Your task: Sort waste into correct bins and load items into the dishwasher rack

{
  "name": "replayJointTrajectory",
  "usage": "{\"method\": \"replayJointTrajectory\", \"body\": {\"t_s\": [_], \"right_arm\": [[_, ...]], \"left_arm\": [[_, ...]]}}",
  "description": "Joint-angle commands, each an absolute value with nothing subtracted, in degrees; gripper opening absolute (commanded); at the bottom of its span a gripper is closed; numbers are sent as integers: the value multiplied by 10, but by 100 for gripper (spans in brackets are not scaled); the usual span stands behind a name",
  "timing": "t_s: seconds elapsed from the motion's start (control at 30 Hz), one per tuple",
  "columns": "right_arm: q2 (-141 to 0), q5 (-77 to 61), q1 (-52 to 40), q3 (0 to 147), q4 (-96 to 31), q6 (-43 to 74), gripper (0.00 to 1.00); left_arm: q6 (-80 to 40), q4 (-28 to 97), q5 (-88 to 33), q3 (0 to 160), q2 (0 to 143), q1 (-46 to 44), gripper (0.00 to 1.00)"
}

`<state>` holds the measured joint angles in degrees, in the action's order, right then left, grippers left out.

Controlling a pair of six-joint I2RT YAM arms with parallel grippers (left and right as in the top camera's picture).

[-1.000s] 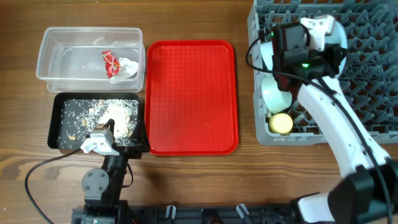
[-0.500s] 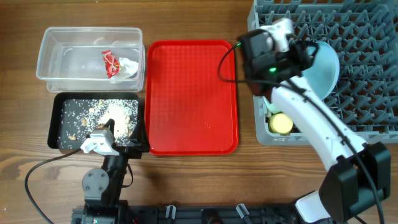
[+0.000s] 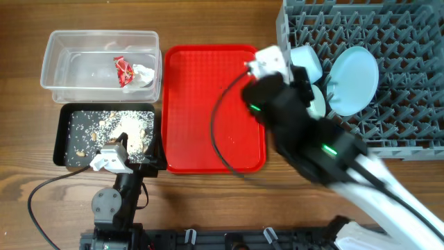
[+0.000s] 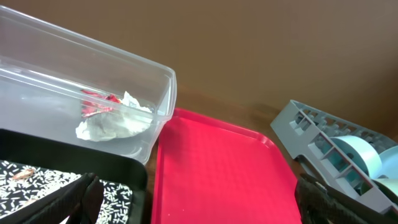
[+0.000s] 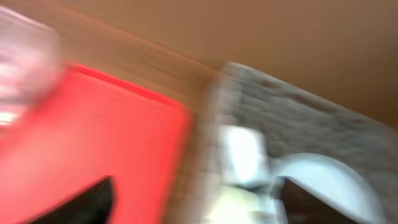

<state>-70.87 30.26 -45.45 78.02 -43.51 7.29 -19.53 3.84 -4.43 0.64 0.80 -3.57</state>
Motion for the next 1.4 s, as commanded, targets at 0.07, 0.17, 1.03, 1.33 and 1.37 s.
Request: {"method": "replayJointTrajectory", "body": {"t_s": [0.07, 0.17, 1.03, 1.33, 1.37], "right_arm": [[-610, 7, -454, 794, -439, 221, 100], [-580, -19, -454, 794, -457, 259, 100], [-344, 211, -197, 678, -483, 102, 100], [-174, 107, -99, 417, -321, 39, 100], [-156, 100, -95, 383, -300, 48, 100]], "left_arm": [[-184, 40, -49, 3, 4, -30, 100], [-184, 40, -49, 3, 4, -30, 100], [-184, 40, -49, 3, 4, -30, 100], [-184, 40, -49, 3, 4, -30, 100], [-184, 40, -49, 3, 4, -30, 100]]}}
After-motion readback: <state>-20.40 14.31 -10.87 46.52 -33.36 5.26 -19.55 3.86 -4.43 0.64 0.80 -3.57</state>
